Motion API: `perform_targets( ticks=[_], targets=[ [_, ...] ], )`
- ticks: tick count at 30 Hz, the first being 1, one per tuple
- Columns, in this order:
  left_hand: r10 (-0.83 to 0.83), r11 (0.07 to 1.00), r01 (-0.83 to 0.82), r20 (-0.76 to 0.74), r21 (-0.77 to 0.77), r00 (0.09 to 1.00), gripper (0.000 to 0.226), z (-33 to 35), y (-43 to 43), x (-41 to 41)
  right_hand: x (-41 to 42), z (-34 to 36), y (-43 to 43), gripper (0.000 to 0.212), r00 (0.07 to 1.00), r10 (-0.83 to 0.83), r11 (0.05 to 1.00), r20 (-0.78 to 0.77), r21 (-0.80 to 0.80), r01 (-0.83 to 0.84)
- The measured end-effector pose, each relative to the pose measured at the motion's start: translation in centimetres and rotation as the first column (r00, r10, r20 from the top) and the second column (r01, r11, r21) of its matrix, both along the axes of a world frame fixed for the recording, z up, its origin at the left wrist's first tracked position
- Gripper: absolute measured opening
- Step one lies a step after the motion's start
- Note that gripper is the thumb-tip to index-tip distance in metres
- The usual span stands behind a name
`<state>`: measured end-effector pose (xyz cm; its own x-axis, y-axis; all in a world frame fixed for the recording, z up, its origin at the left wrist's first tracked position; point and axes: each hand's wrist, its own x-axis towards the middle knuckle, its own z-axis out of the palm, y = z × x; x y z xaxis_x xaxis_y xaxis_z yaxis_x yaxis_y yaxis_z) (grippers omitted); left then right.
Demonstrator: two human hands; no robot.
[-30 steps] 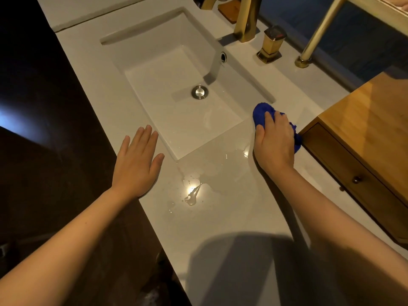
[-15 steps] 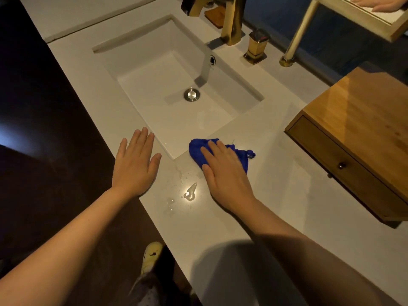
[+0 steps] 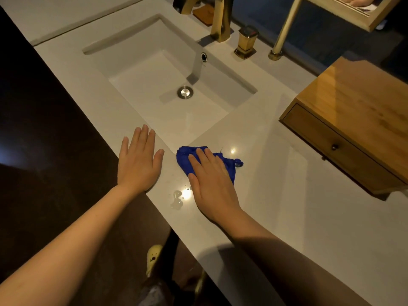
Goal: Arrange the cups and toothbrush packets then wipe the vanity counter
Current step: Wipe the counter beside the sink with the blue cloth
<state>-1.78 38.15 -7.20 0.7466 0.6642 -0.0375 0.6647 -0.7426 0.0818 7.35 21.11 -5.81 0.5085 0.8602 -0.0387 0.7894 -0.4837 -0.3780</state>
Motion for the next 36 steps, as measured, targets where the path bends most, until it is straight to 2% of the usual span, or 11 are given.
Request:
perform_targets(
  ticks=[9,12,15,18,20,23,25,29,31,33,36],
  targets=[
    [-0.027,0.999,0.026,-0.013,-0.034,1.000,0.057,0.3,0.2,-0.1,-1.6,-0.2,2.3,0.048,0.995,-0.095,0.994,0.016,0.045,0.094],
    [-0.061,0.993,0.059,-0.021,-0.101,0.998,0.056,0.6,0.8,-0.1,-1.8,0.0,2.9,0.047,0.989,-0.135,0.987,-0.056,0.083,0.140],
    [-0.086,0.982,0.092,0.047,-0.165,0.995,0.053,1.1,1.9,-0.1,-1.8,0.2,3.4,0.046,0.976,-0.191,0.972,-0.100,0.117,0.202],
    [-0.106,0.992,0.108,0.021,-0.061,0.994,0.054,1.0,3.4,-0.5,-1.1,0.5,4.3,0.032,0.965,-0.239,0.955,-0.106,0.157,0.254],
    [-0.109,0.994,0.108,-0.019,-0.029,0.994,0.058,0.7,3.8,-0.7,-0.2,1.4,4.8,0.022,0.939,-0.284,0.931,-0.191,0.180,0.318],
    [-0.111,0.994,0.111,-0.013,-0.016,0.994,0.060,0.1,3.8,-0.8,1.1,3.9,4.4,0.014,0.787,-0.332,0.808,-0.519,0.273,0.521],
    [-0.107,0.994,0.107,0.000,-0.013,0.994,0.060,0.2,3.7,-0.9,1.8,5.8,3.5,0.009,0.735,-0.335,0.709,-0.589,0.357,0.609],
    [-0.116,0.993,0.116,0.003,-0.001,0.993,0.059,0.3,3.7,-1.0,2.0,7.7,1.1,0.033,0.656,-0.326,0.478,-0.681,0.480,0.736],
    [-0.122,0.993,0.122,0.004,0.002,0.993,0.060,0.3,3.7,-1.0,1.4,7.5,-0.5,0.050,0.621,-0.339,0.411,-0.706,0.483,0.773],
    [-0.122,0.993,0.122,0.006,-0.006,0.993,0.060,0.2,3.7,-0.9,0.3,6.7,-2.3,0.060,0.655,-0.424,0.479,-0.625,0.459,0.748],
    [-0.127,0.992,0.127,0.011,0.004,0.992,0.060,0.1,3.7,-1.0,-1.8,4.7,-4.7,0.049,0.816,-0.464,0.753,-0.345,0.331,0.568]
  ],
)
